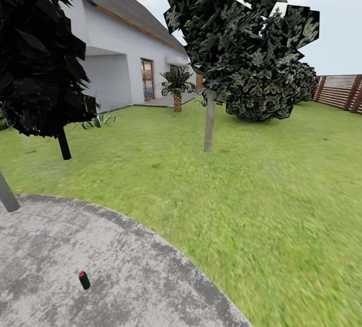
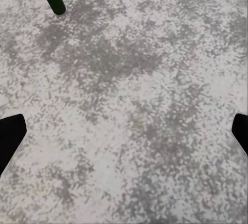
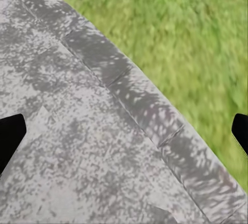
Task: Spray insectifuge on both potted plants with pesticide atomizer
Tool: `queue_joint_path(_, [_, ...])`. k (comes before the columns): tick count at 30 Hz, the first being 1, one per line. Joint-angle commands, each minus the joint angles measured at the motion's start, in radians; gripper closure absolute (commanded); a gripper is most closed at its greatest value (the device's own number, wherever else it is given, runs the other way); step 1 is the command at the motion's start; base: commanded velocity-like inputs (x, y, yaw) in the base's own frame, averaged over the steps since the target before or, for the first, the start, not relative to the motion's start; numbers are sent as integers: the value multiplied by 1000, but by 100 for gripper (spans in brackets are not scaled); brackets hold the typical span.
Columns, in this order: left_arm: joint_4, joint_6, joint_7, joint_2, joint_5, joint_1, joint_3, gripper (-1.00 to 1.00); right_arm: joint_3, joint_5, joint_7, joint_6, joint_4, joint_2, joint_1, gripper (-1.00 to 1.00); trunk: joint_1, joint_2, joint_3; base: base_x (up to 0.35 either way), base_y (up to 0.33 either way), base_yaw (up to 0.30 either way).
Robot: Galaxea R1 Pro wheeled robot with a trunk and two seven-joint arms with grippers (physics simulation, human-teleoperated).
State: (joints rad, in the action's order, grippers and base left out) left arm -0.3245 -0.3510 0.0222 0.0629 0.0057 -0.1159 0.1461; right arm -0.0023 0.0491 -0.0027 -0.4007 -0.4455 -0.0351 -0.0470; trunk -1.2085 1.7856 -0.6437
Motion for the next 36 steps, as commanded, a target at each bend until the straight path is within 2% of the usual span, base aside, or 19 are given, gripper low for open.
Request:
queue_joint_path(1, [1, -3, 2, 0, 0, -1, 0, -100, -1, 5, 0, -3, 1, 0, -1, -100, 0, 0, -1, 340, 0, 0])
queue_joint_path(30, [1, -3, 2, 0, 0, -1, 0, -100, 1, 5, -2, -1, 0, 8, -1, -100, 0, 0, -1, 340, 0, 0])
queue_joint_path(36, [1, -3, 2, 0, 0, -1, 0, -100, 1, 5, -2, -1, 0, 8, -1, -100, 0, 0, -1, 336, -54, 127])
